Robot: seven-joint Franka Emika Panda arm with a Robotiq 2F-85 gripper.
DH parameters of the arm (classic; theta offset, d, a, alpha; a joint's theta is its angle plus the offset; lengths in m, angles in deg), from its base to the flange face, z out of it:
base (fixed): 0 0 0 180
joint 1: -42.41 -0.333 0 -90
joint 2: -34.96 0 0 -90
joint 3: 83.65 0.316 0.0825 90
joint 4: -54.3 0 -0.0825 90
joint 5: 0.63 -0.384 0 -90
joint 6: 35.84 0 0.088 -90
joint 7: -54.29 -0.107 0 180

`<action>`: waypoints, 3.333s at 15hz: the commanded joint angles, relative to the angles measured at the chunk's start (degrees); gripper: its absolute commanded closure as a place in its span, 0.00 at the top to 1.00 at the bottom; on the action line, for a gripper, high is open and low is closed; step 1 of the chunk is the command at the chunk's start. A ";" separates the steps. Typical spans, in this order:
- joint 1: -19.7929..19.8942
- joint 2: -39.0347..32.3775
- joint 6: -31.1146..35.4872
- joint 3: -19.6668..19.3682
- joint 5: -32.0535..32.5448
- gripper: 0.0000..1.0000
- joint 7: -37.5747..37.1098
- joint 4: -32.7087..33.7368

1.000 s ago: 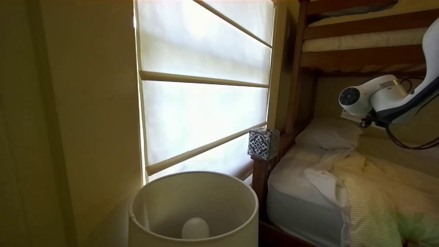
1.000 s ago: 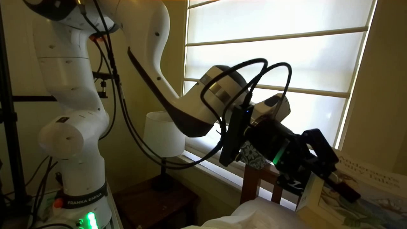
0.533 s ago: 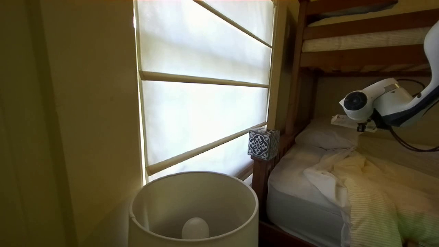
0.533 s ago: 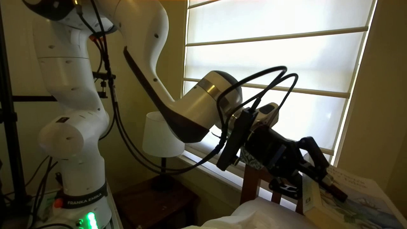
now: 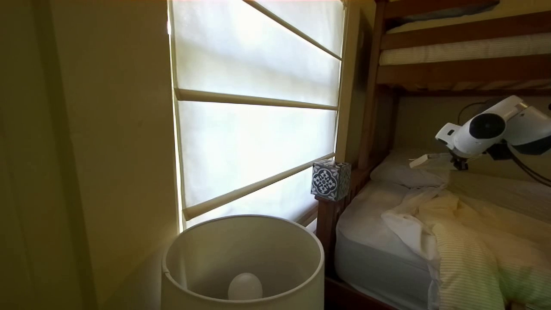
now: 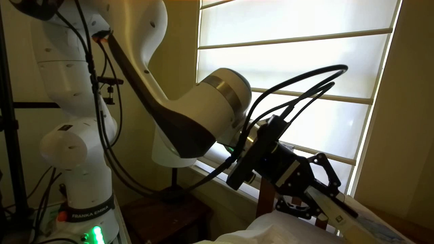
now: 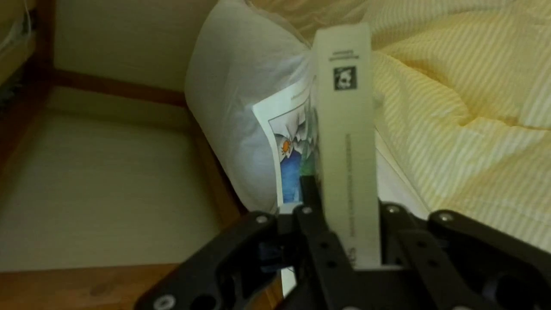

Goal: Put the book on headboard of the bed

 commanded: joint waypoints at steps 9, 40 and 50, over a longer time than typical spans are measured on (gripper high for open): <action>-19.54 15.88 22.83 -10.35 9.14 0.06 9.39 1.64; -5.18 -11.24 69.48 -17.81 7.23 0.06 48.99 23.80; 5.17 -23.50 75.07 -12.90 -28.16 0.06 60.40 30.46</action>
